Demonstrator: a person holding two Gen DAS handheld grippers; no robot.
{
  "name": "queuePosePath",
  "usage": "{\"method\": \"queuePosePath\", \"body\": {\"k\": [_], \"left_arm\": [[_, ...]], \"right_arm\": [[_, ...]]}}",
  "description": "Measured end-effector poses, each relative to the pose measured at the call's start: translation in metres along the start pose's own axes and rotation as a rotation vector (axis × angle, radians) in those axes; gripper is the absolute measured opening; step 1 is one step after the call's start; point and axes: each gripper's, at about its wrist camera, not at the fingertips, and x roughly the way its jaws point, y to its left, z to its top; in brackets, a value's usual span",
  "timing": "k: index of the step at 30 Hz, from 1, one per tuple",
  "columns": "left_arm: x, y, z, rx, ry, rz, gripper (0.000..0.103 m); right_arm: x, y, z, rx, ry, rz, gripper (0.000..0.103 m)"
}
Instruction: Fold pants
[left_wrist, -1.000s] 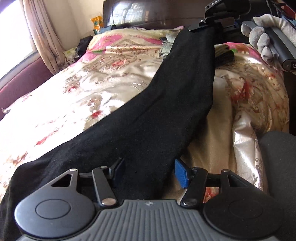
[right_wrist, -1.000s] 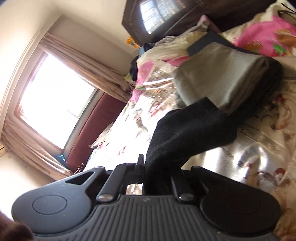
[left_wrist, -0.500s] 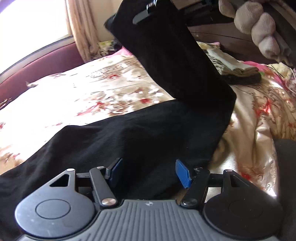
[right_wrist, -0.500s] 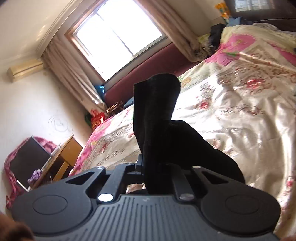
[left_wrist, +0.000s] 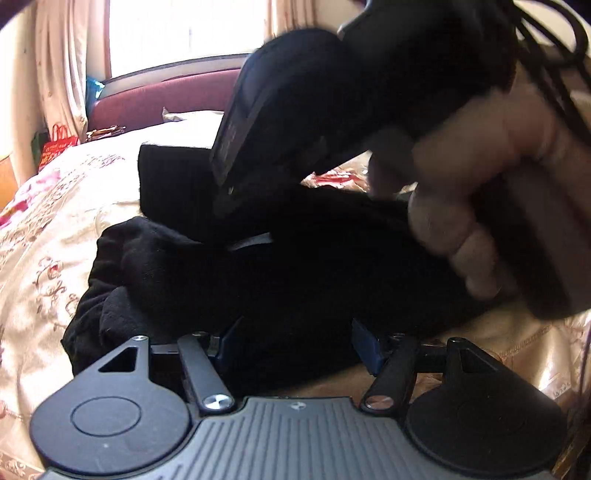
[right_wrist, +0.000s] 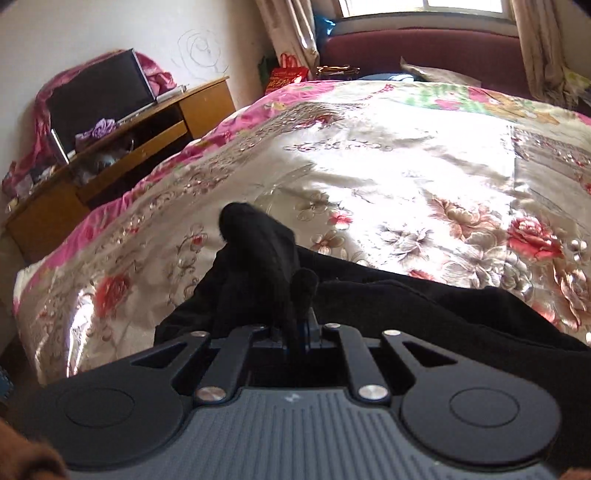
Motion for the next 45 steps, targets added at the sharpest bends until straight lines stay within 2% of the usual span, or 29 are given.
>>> {"method": "queuePosePath", "body": {"k": [6, 10, 11, 13, 16, 18, 21, 23, 26, 30, 31, 34, 37, 40, 42, 45], "left_arm": [[-0.002, 0.013, -0.003, -0.074, -0.023, -0.027, 0.078], [-0.004, 0.024, 0.0, -0.107, -0.034, -0.018, 0.078], [-0.003, 0.024, -0.001, -0.109, -0.03, -0.004, 0.078], [-0.001, 0.03, -0.002, -0.124, -0.017, -0.011, 0.081], [-0.004, 0.032, -0.004, -0.133, -0.02, -0.003, 0.082], [-0.007, 0.033, -0.005, -0.132, -0.03, 0.0, 0.083], [-0.013, 0.034, -0.007, -0.129, -0.034, 0.005, 0.084], [-0.02, 0.036, -0.009, -0.134, -0.043, 0.016, 0.084], [-0.034, 0.039, -0.01, -0.158, -0.093, 0.062, 0.084], [-0.055, 0.058, -0.013, -0.204, -0.204, 0.127, 0.084], [-0.06, 0.066, -0.012, -0.2, -0.213, 0.124, 0.089], [-0.057, 0.078, -0.008, -0.159, -0.224, 0.124, 0.101], [-0.053, 0.081, -0.002, -0.087, -0.234, 0.13, 0.103], [-0.053, 0.084, -0.002, -0.029, -0.238, 0.184, 0.103], [-0.049, 0.095, 0.001, -0.056, -0.228, 0.184, 0.103], [-0.037, 0.116, 0.009, -0.142, -0.229, 0.186, 0.103]], "right_arm": [[0.016, 0.028, 0.014, -0.061, 0.0, -0.004, 0.009], [0.029, 0.051, 0.019, -0.218, -0.026, -0.054, 0.009], [0.035, 0.055, 0.017, -0.246, -0.01, -0.055, 0.01], [0.047, 0.055, 0.015, -0.246, 0.079, -0.004, 0.014], [0.042, 0.046, 0.015, -0.184, 0.133, 0.125, 0.02], [0.029, 0.038, 0.018, -0.159, 0.132, 0.189, 0.024], [0.008, 0.024, 0.024, -0.085, 0.097, 0.249, 0.022], [0.0, 0.019, 0.026, -0.064, 0.06, 0.215, 0.023], [0.005, 0.028, 0.019, -0.145, 0.056, 0.125, 0.024], [0.014, 0.041, 0.0, -0.25, 0.097, 0.115, 0.024], [0.013, 0.042, -0.004, -0.278, 0.078, 0.114, 0.025], [0.011, 0.04, 0.001, -0.275, 0.055, 0.119, 0.032], [0.009, 0.03, 0.006, -0.247, 0.037, 0.117, 0.036], [-0.006, 0.013, 0.013, -0.198, -0.028, 0.079, 0.036], [-0.01, 0.002, 0.015, -0.171, -0.033, 0.077, 0.036], [-0.009, -0.002, 0.01, -0.196, -0.013, 0.058, 0.036]]}}
